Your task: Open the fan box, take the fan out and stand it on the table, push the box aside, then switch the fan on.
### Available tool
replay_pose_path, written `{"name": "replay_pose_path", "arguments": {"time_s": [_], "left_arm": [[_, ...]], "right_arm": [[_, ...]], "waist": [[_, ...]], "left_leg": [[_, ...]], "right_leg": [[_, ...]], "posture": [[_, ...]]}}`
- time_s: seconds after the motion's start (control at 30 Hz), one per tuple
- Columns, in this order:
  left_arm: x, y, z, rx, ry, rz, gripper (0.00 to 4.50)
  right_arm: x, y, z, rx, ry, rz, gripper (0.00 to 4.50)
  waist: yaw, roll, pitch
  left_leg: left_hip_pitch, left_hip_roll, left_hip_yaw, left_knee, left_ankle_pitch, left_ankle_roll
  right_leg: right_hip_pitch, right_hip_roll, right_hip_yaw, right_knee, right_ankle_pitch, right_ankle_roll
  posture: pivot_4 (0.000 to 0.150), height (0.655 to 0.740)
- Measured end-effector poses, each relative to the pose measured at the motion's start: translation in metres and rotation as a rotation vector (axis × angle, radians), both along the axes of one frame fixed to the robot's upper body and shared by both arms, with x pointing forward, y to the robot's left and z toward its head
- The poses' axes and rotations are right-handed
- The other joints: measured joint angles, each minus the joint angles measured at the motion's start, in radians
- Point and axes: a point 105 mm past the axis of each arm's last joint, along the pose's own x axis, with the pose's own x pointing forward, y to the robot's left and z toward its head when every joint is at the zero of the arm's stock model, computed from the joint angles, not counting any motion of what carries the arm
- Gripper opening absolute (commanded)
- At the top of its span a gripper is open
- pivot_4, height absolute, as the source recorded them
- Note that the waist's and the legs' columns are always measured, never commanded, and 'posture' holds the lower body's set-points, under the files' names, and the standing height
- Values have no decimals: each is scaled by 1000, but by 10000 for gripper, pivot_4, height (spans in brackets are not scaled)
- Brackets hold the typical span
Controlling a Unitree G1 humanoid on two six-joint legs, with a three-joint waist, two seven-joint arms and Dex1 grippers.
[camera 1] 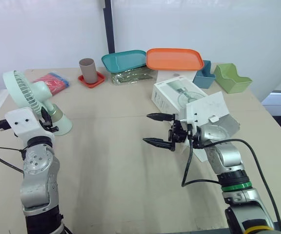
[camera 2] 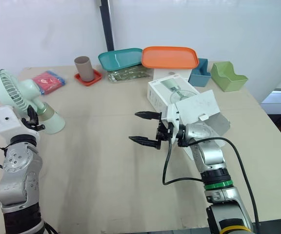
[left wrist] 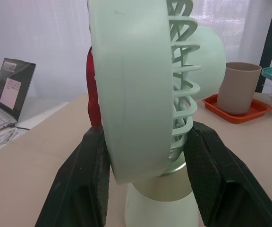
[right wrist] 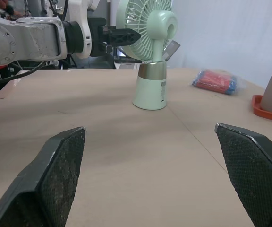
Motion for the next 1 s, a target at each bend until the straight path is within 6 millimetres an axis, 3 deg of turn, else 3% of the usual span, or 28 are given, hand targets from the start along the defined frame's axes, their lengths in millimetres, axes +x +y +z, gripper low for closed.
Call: {"name": "replay_pose_path", "arguments": {"time_s": [0.2,0.33,0.37,0.57,0.77,1.0], "left_arm": [[3,-3,4,72,11,-78,19478],[8,-22,7,119,8,-249,19478],[9,-37,10,133,4,-377,19478],[11,-88,15,131,1,-735,19478],[7,-139,19,195,21,-1035,19478],[5,-158,18,221,39,-1173,19478]], "right_arm": [[0,0,1,0,-4,-1,45000],[-2,3,7,1,-9,-5,45000],[-3,5,11,2,-6,-13,45000],[-10,13,19,-7,-13,-33,45000],[-8,16,11,-38,41,-200,45000],[-7,4,3,-26,105,-390,45000]], "waist": [[0,0,0],[0,0,0],[1,-1,0],[0,-1,1],[-1,-1,1],[0,-1,1]], "left_leg": [[-1,0,0,0,0,0],[-2,0,-2,0,1,-2],[-3,0,-3,0,1,-2],[-4,-1,-4,0,2,-4],[-4,0,-4,0,3,-4],[-5,-1,-4,0,2,-4]], "right_leg": [[0,0,0,0,0,0],[-1,-1,-2,-1,0,0],[-1,-1,-3,-1,0,0],[-1,-1,-4,-2,0,0],[-2,0,-3,-2,0,0],[-2,0,-3,-2,0,0]], "posture": [[1500,7400],[1500,7400],[1500,7400],[1500,7400],[1500,7400],[1500,7400]]}}
